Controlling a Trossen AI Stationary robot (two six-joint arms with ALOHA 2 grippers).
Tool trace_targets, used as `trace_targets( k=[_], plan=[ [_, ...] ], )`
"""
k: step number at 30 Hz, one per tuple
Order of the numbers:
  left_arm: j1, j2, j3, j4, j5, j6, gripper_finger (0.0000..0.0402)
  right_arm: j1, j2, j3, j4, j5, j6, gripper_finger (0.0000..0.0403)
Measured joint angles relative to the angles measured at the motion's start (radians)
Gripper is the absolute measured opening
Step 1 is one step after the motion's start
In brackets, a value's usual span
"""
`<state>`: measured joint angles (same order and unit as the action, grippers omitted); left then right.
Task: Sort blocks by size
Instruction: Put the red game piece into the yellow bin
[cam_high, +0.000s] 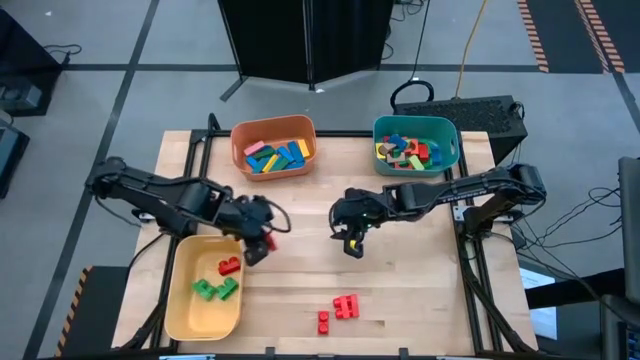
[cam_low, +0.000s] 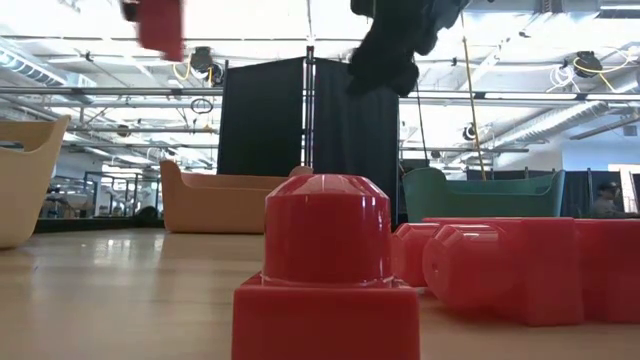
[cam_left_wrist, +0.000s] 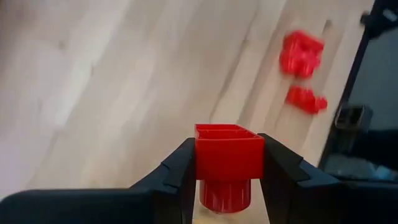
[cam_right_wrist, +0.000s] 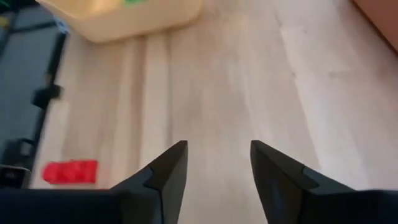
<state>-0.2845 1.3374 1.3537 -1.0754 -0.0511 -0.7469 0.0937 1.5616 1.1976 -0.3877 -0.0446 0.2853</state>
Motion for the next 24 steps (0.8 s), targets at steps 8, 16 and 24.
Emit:
trace_targets(
  k=[8,16,24],
  plan=[
    [-0.12,-0.033,-0.001,-0.246,0.038,-0.18,0.0118,0.0,0.0,0.0,-0.027,0.02,-0.006,0.0166],
    [-0.237,-0.034,-0.029,-0.3,0.04,-0.259,0.0127,0.027,0.005,-0.049,-0.088,-0.038,-0.009,0.0167],
    [-0.332,-0.034,-0.153,-0.296,0.087,-0.348,0.013,0.06,0.005,-0.147,0.006,-0.04,-0.082,0.0167]
  ],
)
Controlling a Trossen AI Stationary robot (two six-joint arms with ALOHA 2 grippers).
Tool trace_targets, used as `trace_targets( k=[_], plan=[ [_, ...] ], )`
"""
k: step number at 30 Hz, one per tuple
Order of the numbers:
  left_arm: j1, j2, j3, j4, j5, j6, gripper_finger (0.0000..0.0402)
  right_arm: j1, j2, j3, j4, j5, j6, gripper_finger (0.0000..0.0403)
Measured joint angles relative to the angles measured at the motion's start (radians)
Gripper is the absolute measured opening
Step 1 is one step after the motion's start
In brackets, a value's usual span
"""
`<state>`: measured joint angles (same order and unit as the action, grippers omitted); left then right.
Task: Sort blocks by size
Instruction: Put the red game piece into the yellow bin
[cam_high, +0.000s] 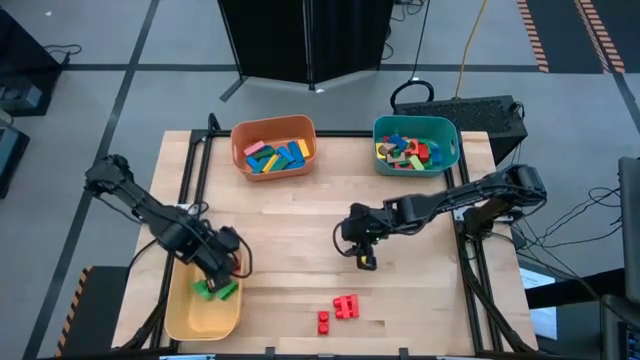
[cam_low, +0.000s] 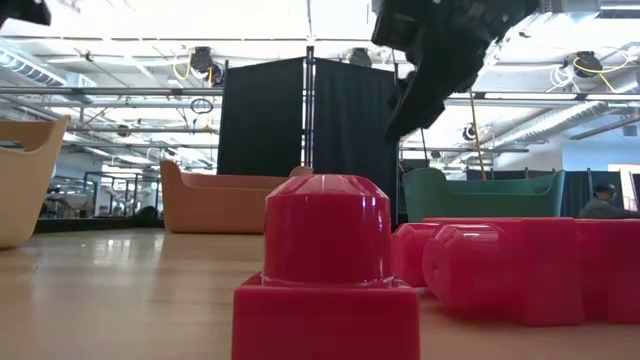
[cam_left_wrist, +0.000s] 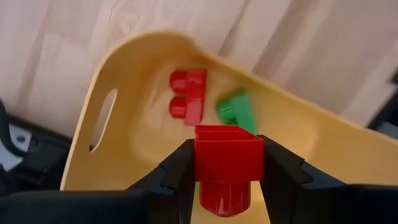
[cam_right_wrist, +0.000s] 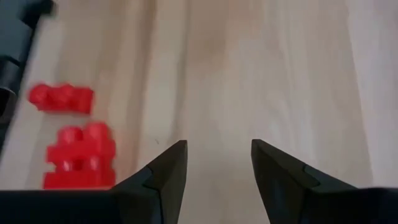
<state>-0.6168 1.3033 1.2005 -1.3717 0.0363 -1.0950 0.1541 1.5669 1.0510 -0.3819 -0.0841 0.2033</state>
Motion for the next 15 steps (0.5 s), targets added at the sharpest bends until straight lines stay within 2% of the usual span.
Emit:
trace_targets(
  k=[7,15],
  plan=[
    [-0.031,0.0,-0.099,0.02,0.02,-0.119,0.0145,0.026,0.0,-0.018,0.132,0.0,-0.036,0.0167],
    [-0.046,0.001,-0.155,0.039,0.032,-0.133,0.0248,0.025,0.014,-0.018,0.224,0.006,0.048,0.0167]
  ],
)
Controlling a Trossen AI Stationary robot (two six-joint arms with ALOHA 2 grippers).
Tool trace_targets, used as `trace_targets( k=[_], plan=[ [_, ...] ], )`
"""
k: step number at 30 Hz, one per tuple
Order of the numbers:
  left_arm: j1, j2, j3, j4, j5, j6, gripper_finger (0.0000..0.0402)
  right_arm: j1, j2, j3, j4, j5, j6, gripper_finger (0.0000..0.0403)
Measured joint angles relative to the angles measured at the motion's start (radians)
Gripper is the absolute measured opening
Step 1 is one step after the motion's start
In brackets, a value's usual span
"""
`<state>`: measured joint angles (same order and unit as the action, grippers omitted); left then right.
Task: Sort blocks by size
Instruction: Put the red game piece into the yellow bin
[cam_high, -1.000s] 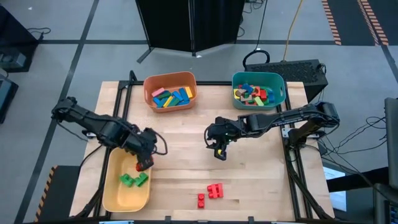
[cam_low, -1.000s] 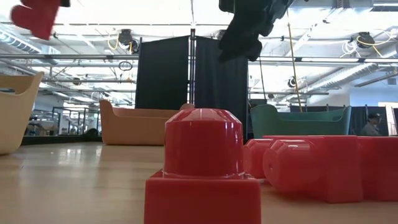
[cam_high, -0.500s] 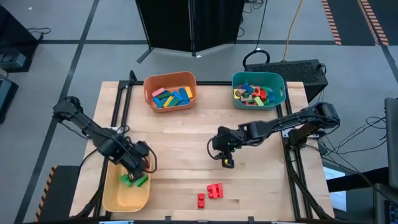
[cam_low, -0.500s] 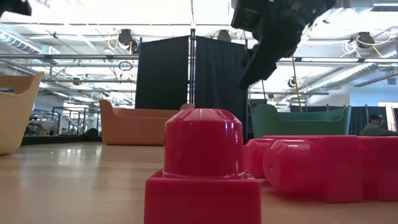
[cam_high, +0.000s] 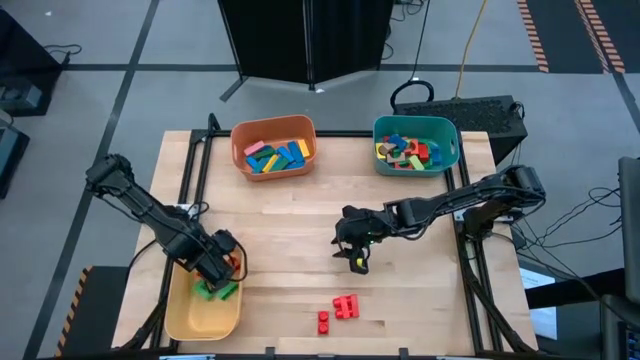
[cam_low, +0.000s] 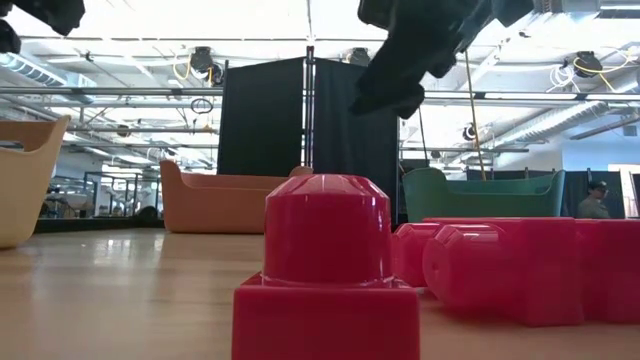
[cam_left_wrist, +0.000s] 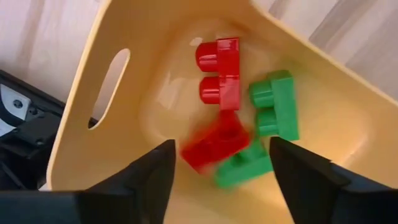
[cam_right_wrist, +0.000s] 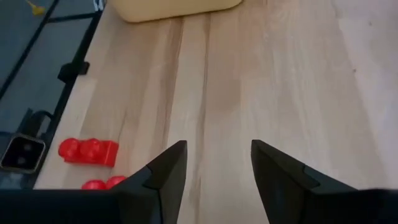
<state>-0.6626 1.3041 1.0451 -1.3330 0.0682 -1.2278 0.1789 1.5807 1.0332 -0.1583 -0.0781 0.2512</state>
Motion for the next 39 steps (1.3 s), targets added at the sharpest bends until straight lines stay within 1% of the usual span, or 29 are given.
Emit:
trace_targets(
  k=[2,4,7,10,13,18,22,24,26,29,31,39],
  plan=[
    [-0.001,0.0,-0.013,-0.002,0.0,0.003,0.0269,0.007,0.016,0.0,0.009,0.0,0.047,0.0167],
    [-0.001,0.0,-0.019,-0.006,0.001,0.007,0.0282,0.023,0.041,0.0,0.045,-0.007,0.081,0.0172],
    [-0.006,-0.001,-0.012,-0.007,0.001,0.018,0.0286,0.072,0.084,0.001,0.074,-0.011,0.132,0.0189],
    [-0.008,-0.018,0.014,0.048,-0.014,0.043,0.0287,0.132,0.128,0.001,0.105,-0.008,0.188,0.0215],
    [-0.008,-0.046,0.045,0.126,-0.077,0.114,0.0287,0.182,0.16,0.001,0.114,0.041,0.233,0.025],
    [-0.004,-0.08,0.087,0.172,-0.198,0.222,0.0287,0.236,0.17,0.001,0.118,0.136,0.3,0.0307],
    [0.006,-0.085,0.089,0.24,-0.246,0.299,0.0287,0.29,0.17,0.033,0.082,0.157,0.289,0.0335],
    [0.011,-0.078,0.089,0.282,-0.254,0.345,0.0287,0.322,0.171,0.059,0.042,0.158,0.253,0.0343],
    [0.015,-0.069,0.089,0.321,-0.257,0.376,0.0287,0.352,0.174,0.09,-0.033,0.165,0.216,0.0348],
    [0.021,-0.057,0.089,0.361,-0.26,0.399,0.0287,0.389,0.175,0.139,-0.175,0.212,0.192,0.0353],
    [0.022,-0.048,0.089,0.376,-0.27,0.4,0.0287,0.402,0.174,0.153,-0.228,0.239,0.18,0.0354],
    [0.022,-0.008,0.089,0.396,-0.286,0.403,0.0287,0.411,0.187,0.153,-0.236,0.235,0.182,0.0355]
  ],
)
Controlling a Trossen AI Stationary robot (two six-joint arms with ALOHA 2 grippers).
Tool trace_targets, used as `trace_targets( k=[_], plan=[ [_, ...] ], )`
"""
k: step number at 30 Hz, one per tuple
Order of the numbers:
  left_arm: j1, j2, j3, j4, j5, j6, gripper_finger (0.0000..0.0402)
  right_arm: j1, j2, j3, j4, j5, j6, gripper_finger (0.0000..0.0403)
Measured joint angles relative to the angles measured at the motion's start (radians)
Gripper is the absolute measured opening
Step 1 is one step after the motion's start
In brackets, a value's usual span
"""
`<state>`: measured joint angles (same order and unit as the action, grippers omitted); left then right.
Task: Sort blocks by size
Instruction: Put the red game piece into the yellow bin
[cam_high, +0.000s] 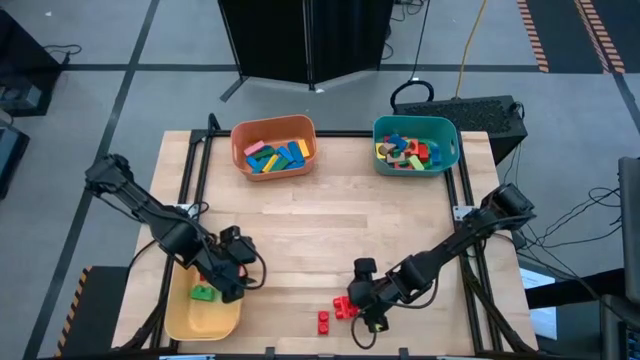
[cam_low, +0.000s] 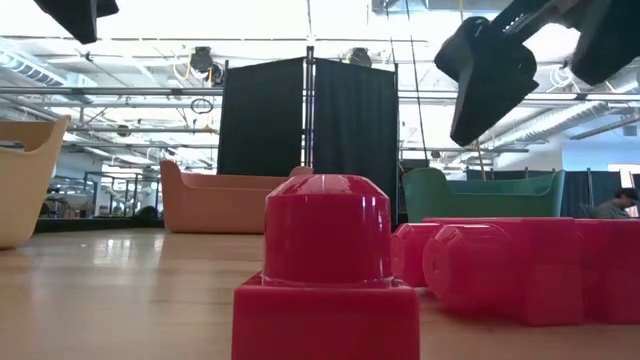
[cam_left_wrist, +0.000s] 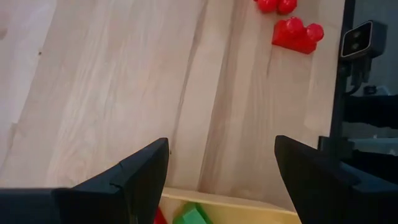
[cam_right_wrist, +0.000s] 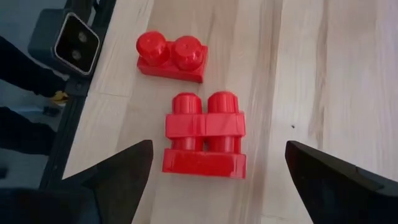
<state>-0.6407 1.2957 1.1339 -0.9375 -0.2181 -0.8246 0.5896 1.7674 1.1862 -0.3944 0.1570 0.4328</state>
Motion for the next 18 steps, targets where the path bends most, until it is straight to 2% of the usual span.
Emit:
trace_targets(
  k=[18],
  plan=[
    [0.006,0.021,0.0,0.069,-0.003,-0.007,0.0287,0.021,0.167,0.0,0.062,0.004,0.01,0.0355]
  ],
)
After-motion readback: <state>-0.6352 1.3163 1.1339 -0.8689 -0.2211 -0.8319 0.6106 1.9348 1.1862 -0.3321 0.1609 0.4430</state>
